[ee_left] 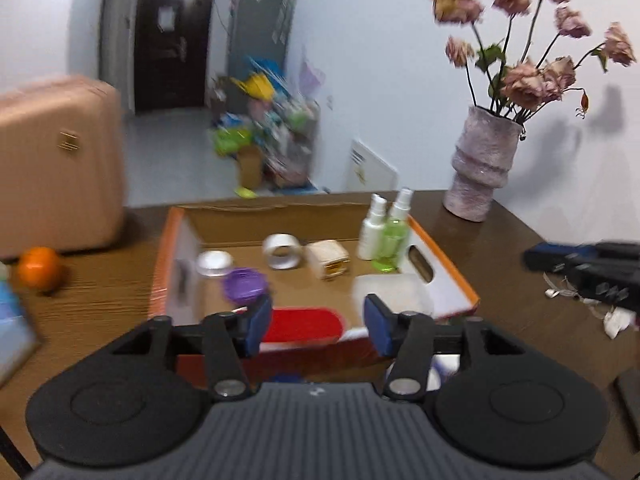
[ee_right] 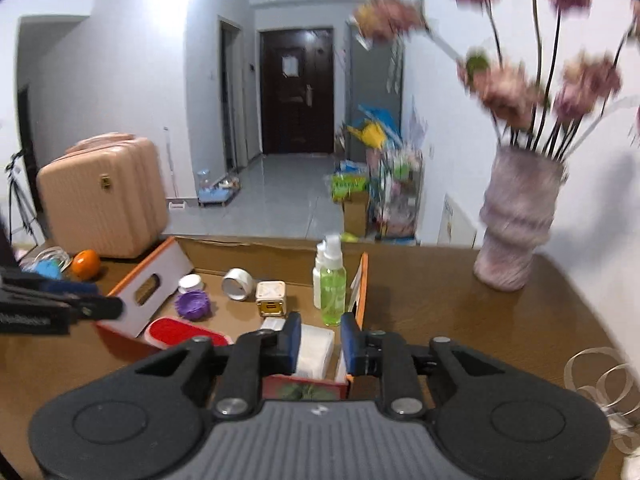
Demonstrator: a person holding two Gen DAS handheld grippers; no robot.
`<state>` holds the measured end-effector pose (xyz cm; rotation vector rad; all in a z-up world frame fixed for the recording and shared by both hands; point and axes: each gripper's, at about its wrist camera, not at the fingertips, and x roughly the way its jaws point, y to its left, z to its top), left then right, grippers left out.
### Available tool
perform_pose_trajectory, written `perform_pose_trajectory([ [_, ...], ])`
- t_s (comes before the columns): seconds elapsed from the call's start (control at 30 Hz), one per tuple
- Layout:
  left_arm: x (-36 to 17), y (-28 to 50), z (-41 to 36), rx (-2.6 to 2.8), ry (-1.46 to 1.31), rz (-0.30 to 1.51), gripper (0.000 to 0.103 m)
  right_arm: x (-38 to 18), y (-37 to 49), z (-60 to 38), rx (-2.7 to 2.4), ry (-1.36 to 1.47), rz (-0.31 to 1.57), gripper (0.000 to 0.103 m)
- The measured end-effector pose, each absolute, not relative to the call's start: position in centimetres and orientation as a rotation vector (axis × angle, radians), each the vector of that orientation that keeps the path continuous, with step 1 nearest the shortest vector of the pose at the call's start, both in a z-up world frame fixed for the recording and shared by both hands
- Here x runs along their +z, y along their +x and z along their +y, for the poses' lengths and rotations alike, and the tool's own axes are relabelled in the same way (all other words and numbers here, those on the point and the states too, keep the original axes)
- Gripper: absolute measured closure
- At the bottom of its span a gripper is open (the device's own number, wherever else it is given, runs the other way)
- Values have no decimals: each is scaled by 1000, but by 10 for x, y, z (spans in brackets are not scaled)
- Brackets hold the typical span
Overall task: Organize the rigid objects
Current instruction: 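Carry the white container into the box with the right tool and release, then withdraw both tools from the box toward the remaining caps, then grasp the blue cap with the left tool while the right tool grasps the blue-rimmed jar lid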
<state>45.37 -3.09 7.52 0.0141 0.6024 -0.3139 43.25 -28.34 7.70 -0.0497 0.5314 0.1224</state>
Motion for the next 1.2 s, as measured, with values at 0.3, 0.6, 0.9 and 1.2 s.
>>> perform_pose_trajectory([
  [0.3, 65, 283, 22, -104, 80, 415, 10, 78, 269, -258, 129, -138, 324, 51],
  [0.6, 15, 155, 36, 2, 45, 405, 2, 28, 147, -235, 198, -70, 342, 47],
  [0.9, -5, 160, 18, -92, 93, 485, 1, -4, 148, -237, 169, -60, 471, 47],
  [1.2, -19, 227, -5, -170, 128, 524, 2, -23, 217, -243, 169, -35, 560, 46],
])
